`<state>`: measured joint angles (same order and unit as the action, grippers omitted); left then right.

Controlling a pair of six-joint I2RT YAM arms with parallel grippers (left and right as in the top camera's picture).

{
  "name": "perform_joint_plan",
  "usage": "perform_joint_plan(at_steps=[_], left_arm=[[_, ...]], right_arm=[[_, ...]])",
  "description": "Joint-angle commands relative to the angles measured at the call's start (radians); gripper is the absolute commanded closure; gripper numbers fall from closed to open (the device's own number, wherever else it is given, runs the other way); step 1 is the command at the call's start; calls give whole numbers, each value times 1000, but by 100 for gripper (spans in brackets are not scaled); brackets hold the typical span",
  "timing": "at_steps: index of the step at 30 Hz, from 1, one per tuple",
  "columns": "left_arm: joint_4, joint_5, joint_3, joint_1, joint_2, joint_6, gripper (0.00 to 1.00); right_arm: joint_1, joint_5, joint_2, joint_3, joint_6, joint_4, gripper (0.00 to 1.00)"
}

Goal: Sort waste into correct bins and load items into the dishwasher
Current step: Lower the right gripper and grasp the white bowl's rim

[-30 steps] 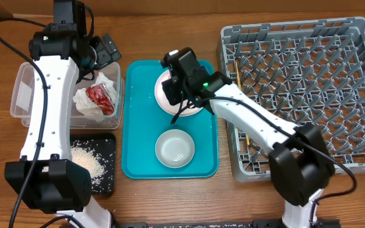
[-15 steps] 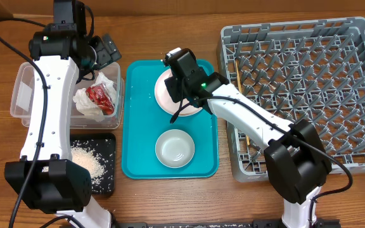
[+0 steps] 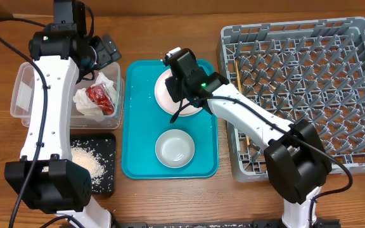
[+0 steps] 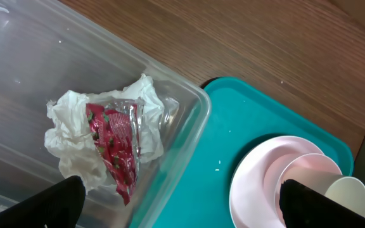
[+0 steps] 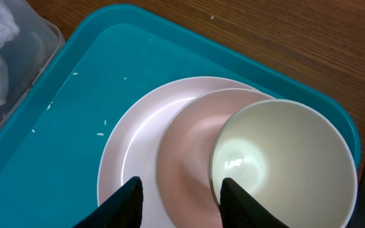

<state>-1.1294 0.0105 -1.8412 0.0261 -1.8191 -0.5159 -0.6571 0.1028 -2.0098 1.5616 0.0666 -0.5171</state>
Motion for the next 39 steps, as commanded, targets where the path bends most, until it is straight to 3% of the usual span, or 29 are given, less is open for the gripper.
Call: perform_joint_plan(at_steps=[1, 27, 31, 39], left_arm=[[4, -4, -14, -6, 14, 12, 0], [4, -4, -14, -6, 14, 12, 0], [4, -4, -14, -6, 14, 12, 0], [4, -4, -14, -6, 14, 12, 0]], right_arm=[[-3, 9, -2, -3, -5, 4, 59], [-3, 32, -8, -3, -16, 20, 58], [-3, 32, -24, -3, -16, 20, 49], [-3, 32, -40, -3, -16, 10, 42]])
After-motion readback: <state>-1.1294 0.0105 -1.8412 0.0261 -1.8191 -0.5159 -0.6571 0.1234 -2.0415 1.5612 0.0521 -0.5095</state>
